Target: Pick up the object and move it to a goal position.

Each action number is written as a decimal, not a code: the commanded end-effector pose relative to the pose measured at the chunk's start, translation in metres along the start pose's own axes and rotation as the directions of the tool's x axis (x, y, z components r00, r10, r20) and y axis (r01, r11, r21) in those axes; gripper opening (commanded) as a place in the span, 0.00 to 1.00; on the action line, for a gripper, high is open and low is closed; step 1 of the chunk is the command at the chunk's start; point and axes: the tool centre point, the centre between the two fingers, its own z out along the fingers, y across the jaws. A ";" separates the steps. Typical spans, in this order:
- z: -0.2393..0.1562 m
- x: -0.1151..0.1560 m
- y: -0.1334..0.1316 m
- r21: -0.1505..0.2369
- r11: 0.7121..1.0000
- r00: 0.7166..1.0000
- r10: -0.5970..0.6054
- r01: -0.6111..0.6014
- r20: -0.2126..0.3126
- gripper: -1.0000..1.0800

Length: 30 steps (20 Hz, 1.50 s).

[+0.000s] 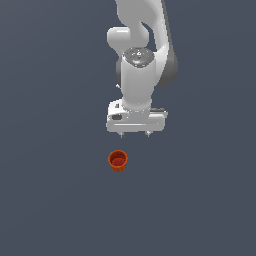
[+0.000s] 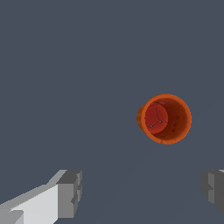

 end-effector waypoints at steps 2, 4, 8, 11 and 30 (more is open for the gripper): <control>0.000 0.000 -0.001 0.000 1.000 1.000 -0.001 0.001 0.000 0.62; -0.002 0.000 -0.007 0.002 1.000 1.000 -0.011 0.011 -0.001 0.62; -0.006 -0.001 -0.020 0.008 1.000 1.000 -0.027 0.027 -0.005 0.62; -0.005 -0.001 -0.019 0.007 1.000 1.000 -0.029 0.029 -0.004 0.62; 0.030 -0.005 -0.004 -0.110 0.886 0.890 -0.437 0.451 0.130 0.62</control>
